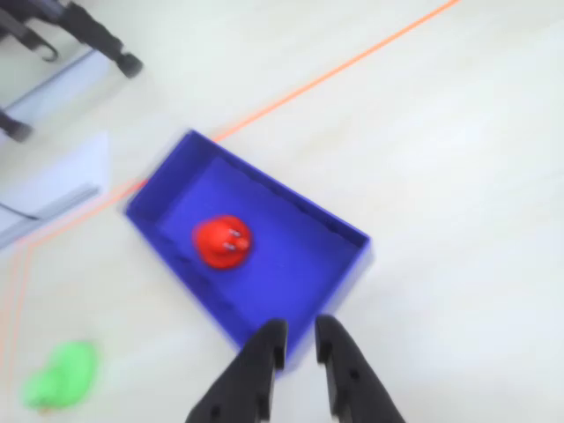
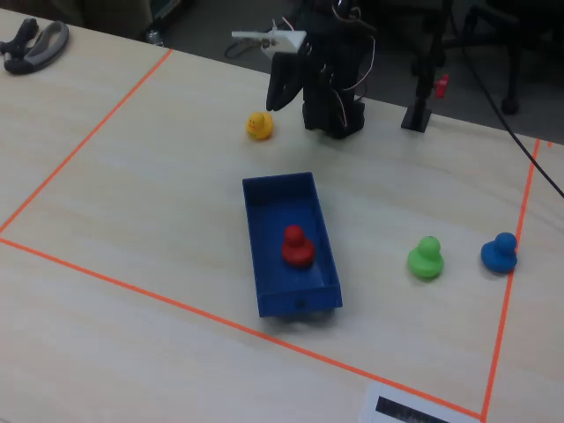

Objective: Grasp red duck and put it into box.

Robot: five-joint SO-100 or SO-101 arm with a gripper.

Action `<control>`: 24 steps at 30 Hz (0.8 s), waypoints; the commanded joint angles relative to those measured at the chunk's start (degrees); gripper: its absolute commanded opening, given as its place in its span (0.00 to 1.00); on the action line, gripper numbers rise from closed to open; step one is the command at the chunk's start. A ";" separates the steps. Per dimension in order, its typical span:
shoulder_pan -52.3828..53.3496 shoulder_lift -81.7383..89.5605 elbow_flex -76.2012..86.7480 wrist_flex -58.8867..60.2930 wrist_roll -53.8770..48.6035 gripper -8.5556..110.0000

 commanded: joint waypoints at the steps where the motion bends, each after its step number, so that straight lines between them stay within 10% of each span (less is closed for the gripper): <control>1: -0.53 4.57 4.22 -3.08 -8.00 0.07; 12: -0.88 4.75 29.27 -10.55 -26.28 0.07; 24: -0.35 4.66 29.27 8.70 -24.52 0.07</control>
